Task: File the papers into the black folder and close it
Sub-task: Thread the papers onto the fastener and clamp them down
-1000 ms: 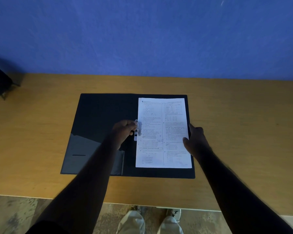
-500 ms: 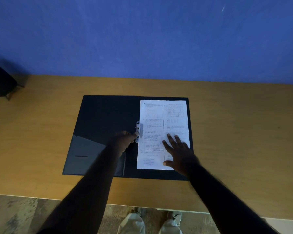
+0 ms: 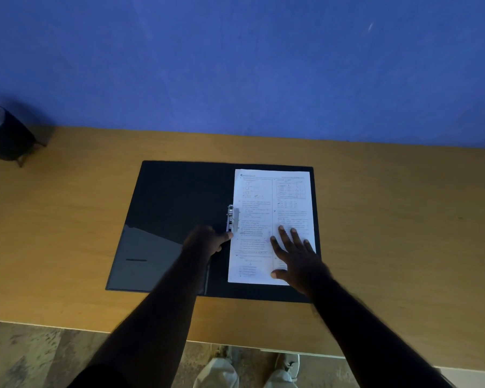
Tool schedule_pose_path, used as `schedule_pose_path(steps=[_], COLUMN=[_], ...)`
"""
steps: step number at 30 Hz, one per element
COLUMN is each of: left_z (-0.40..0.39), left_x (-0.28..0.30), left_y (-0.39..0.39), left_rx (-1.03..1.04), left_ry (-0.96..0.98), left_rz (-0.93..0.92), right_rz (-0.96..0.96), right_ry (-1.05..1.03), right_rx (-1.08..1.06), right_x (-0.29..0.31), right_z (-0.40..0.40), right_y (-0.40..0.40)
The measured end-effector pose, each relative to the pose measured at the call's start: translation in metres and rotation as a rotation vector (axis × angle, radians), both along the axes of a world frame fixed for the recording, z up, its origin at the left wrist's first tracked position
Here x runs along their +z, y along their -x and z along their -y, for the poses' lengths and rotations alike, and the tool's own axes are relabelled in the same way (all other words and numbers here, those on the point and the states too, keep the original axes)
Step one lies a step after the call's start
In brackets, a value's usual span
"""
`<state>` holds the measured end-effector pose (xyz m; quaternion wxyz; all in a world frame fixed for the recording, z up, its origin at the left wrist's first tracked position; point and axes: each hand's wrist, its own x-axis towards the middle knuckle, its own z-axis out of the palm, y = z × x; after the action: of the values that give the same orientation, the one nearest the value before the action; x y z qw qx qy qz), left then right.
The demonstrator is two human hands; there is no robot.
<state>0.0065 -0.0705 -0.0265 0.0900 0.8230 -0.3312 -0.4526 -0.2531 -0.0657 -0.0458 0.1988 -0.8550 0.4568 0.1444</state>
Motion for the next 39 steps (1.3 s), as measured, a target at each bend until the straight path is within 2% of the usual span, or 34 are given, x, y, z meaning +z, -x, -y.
schedule_pose_path(steps=[9,18,26,28,30,33,35,36,39], left_z=[-0.002,-0.002,-0.019,-0.027,-0.038,-0.064,-0.085,-0.094,-0.115], left_x=[-0.005,0.003,0.005,0.005,0.001,-0.006,-0.009,-0.008,-0.002], left_y=[0.001,0.009,0.003,-0.003,-0.022,-0.061,-0.084,-0.093,-0.11], left_rx=[0.031,-0.031,-0.077,-0.017,0.064,0.169,0.215,0.251,0.392], left_ry=[0.013,-0.029,0.128,0.191,0.254,0.297,0.222,0.125,-0.145], left_rz=[-0.085,0.119,0.021,0.011,0.082,0.288,0.473,0.546,0.535], right_rz=[-0.001,-0.026,-0.023,-0.016,0.008,0.063,0.095,0.107,0.127], right_ry=[0.011,0.0,-0.008,-0.004,0.012,0.063,0.088,0.1,0.145], right_rx=[0.008,0.015,0.019,0.022,0.02,-0.018,-0.092,-0.128,-0.215], right_x=[0.0,-0.003,-0.003,-0.004,-0.006,-0.007,-0.008,-0.009,-0.014], right_z=[0.0,0.001,0.001,0.0,0.0,-0.005,-0.012,-0.018,-0.039], right_y=[0.0,0.0,0.001,0.002,0.003,0.002,0.004,0.005,0.015])
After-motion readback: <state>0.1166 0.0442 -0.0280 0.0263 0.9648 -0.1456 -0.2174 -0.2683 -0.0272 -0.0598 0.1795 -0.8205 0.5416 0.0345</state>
